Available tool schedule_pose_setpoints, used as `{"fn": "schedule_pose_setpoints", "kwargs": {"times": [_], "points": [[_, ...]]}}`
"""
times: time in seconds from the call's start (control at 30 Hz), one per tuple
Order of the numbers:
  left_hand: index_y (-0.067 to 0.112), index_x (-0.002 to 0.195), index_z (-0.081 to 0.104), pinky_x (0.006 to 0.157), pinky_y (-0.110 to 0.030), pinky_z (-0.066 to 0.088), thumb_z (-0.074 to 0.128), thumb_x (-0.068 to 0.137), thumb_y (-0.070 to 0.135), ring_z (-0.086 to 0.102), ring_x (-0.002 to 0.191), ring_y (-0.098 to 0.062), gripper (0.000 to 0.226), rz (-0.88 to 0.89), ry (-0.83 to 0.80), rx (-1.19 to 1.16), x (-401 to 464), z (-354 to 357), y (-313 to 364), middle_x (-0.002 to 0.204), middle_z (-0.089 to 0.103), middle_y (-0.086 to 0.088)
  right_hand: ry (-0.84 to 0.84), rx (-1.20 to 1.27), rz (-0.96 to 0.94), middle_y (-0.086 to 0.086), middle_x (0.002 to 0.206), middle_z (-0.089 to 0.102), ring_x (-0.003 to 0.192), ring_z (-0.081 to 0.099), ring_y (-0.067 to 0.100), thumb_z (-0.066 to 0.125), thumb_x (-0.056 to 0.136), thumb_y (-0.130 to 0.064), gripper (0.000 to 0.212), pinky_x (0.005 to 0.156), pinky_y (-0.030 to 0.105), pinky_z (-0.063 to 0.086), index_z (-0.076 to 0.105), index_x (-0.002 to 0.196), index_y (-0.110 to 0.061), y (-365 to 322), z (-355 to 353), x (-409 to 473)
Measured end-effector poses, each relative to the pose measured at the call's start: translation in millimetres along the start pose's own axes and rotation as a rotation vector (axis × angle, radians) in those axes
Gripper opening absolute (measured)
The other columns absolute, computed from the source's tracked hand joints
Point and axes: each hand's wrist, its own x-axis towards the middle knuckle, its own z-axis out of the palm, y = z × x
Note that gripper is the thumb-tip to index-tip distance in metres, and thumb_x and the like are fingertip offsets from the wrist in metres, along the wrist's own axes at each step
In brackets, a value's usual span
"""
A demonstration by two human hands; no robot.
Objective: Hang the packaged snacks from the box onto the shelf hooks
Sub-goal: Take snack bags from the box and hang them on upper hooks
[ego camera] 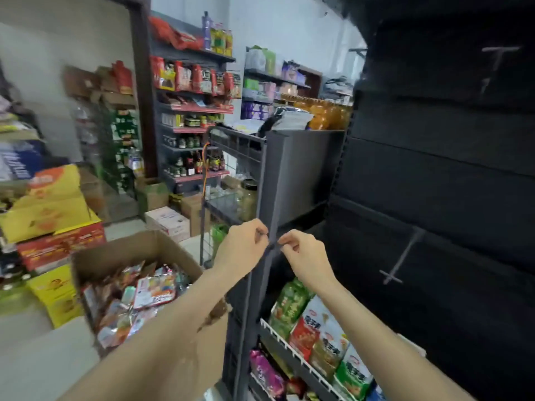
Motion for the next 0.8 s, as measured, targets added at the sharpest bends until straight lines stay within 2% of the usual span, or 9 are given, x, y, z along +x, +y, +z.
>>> {"fn": "schedule_pose_setpoints", "kwargs": {"times": [0.17,0.33,0.4,0.47,0.57,0.63,0.73,0.8], "points": [[0.013,0.106,0.065,0.083,-0.028,0.045,0.054,0.09,0.014,0.061,0.098,-0.026,0.02,-0.253,-0.065,0.062,7,-46,-131,0.102,0.066,-0.008,-0.218,0.024,0.012,0.002,0.111,0.066,0.107,0.058,0.019,0.047,0.093,-0.012,0.024,0.09,0.031,0.046,0.067,0.105,-0.015,-41,132,39],[0.001,0.102,0.065,0.083,-0.031,0.043,0.049,0.09,0.006,0.06,0.104,-0.032,0.02,-0.436,-0.143,0.13,-4,-79,-237,0.106,0.066,-0.019,-0.422,0.025,0.071,0.008,0.121,0.063,0.112,0.058,0.024,0.051,0.091,-0.012,0.03,0.093,0.031,0.045,0.061,0.119,-0.013,-63,231,63],[0.003,0.101,0.064,0.082,-0.03,0.042,0.045,0.091,0.004,0.058,0.107,-0.033,0.021,-0.526,-0.197,0.155,-11,-86,-267,0.112,0.064,-0.021,-0.488,-0.004,0.086,0.008,0.127,0.06,0.114,0.056,0.025,0.052,0.092,-0.015,0.036,0.093,0.032,0.045,0.056,0.128,-0.014,-64,262,69],[0.008,0.095,0.063,0.088,-0.03,0.04,0.043,0.092,0.005,0.055,0.114,-0.033,0.02,-0.595,-0.279,0.19,-16,-87,-294,0.117,0.061,-0.022,-0.559,-0.053,0.085,0.01,0.135,0.053,0.118,0.053,0.026,0.051,0.093,-0.015,0.046,0.09,0.029,0.042,0.046,0.138,-0.012,-64,288,76],[-0.001,0.122,0.054,0.09,-0.028,0.038,0.045,0.096,0.012,0.049,0.12,-0.03,0.03,-0.664,-0.382,0.209,-17,-79,-321,0.13,0.052,-0.019,-0.666,-0.112,0.063,0.013,0.148,0.038,0.133,0.039,0.026,0.053,0.095,-0.022,0.056,0.102,0.03,0.034,0.034,0.146,-0.008,-62,319,86],[0.0,0.124,0.053,0.089,-0.029,0.038,0.044,0.097,0.016,0.05,0.119,-0.031,0.032,-0.673,-0.415,0.211,-13,-72,-326,0.129,0.052,-0.017,-0.731,-0.122,0.07,0.013,0.153,0.031,0.14,0.03,0.026,0.054,0.096,-0.028,0.061,0.108,0.03,0.026,0.029,0.148,-0.008,-59,335,91],[-0.001,0.111,0.056,0.082,-0.035,0.042,0.041,0.097,0.013,0.055,0.105,-0.034,0.025,-0.717,-0.496,0.179,-7,-61,-330,0.114,0.057,-0.022,-0.699,-0.066,0.17,0.012,0.149,0.037,0.136,0.036,0.028,0.059,0.093,-0.026,0.066,0.105,0.032,0.031,0.028,0.148,-0.008,-54,353,94],[-0.003,0.116,0.053,0.088,-0.037,0.044,0.043,0.095,0.011,0.054,0.111,-0.036,0.026,-0.766,-0.513,0.186,-4,-54,-337,0.121,0.056,-0.023,-0.622,-0.016,0.243,0.013,0.14,0.048,0.128,0.045,0.03,0.065,0.089,-0.016,0.065,0.1,0.034,0.037,0.032,0.144,-0.01,-51,361,94]]}}
